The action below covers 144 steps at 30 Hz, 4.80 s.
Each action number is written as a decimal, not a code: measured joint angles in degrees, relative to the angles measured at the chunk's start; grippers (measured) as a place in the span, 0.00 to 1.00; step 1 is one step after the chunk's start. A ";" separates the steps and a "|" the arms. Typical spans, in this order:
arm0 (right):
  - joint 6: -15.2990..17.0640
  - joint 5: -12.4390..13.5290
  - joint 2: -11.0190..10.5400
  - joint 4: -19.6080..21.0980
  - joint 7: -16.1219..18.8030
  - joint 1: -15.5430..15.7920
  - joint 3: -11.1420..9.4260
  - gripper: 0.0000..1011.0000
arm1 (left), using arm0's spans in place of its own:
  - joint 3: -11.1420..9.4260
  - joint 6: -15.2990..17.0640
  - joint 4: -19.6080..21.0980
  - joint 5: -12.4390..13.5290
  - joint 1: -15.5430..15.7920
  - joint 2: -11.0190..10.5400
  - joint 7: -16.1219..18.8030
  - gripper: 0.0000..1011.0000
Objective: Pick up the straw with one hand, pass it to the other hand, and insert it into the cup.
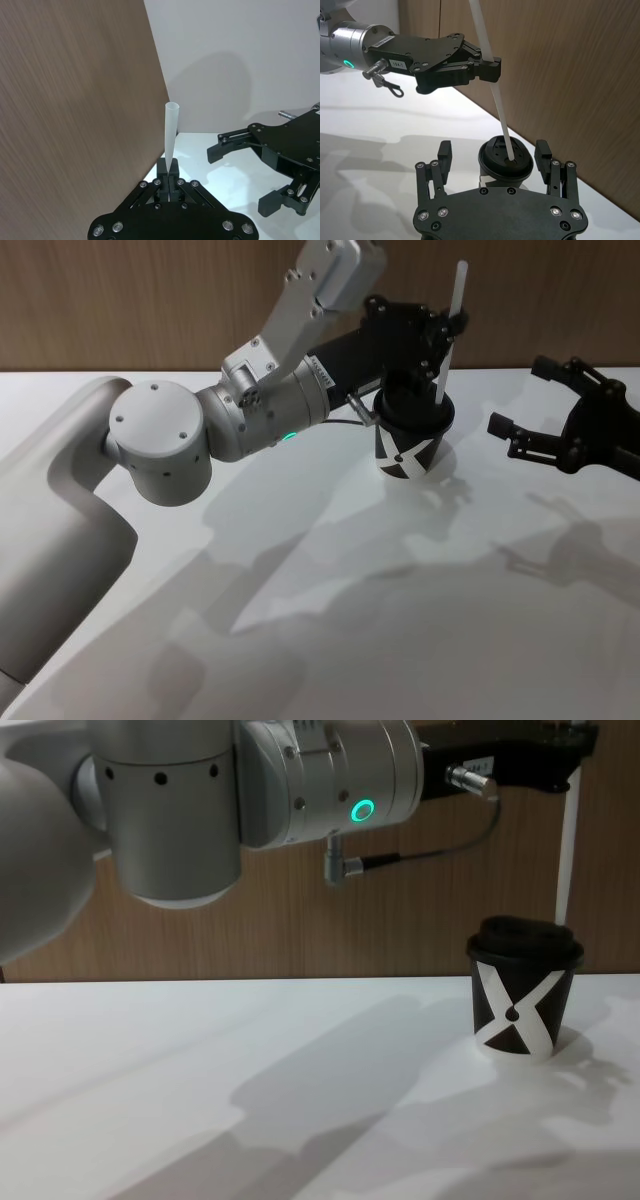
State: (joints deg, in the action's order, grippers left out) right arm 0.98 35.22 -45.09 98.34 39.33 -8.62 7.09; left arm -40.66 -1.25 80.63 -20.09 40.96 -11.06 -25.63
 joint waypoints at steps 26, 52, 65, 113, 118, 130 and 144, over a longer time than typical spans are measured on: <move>0.00 0.00 0.00 0.00 0.00 0.00 0.00 0.99 | -0.21 1.09 -3.22 2.76 -0.16 2.16 1.12 0.01; 0.00 0.00 0.00 0.00 0.00 0.00 0.00 0.99 | 0.09 -0.63 -8.99 4.06 0.46 4.78 1.70 0.34; 0.03 0.10 -0.01 0.01 -0.04 -0.01 0.00 0.99 | 0.26 -0.76 -9.35 4.18 0.39 4.93 1.75 0.75; 21.39 15.69 4.86 8.97 -16.65 -5.67 0.56 0.99 | 7.67 -6.40 1.70 7.14 -12.41 0.19 12.43 0.99; 19.58 13.36 3.26 9.01 -14.63 -5.89 2.32 0.99 | 8.16 -6.91 1.69 7.66 -12.44 0.69 13.18 0.99; 13.17 7.70 1.28 8.22 -11.90 -6.21 5.48 0.99 | 8.85 -4.77 1.98 8.23 -12.38 1.19 13.70 0.99; 9.42 4.61 0.56 7.30 -11.06 -6.58 7.22 0.99 | 9.11 -1.60 2.61 8.60 -12.58 1.26 13.68 0.99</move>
State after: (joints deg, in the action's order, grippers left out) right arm 10.41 39.83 -44.53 105.64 28.27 -15.20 14.31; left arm -31.55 -2.85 83.24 -11.49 28.38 -9.80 -11.95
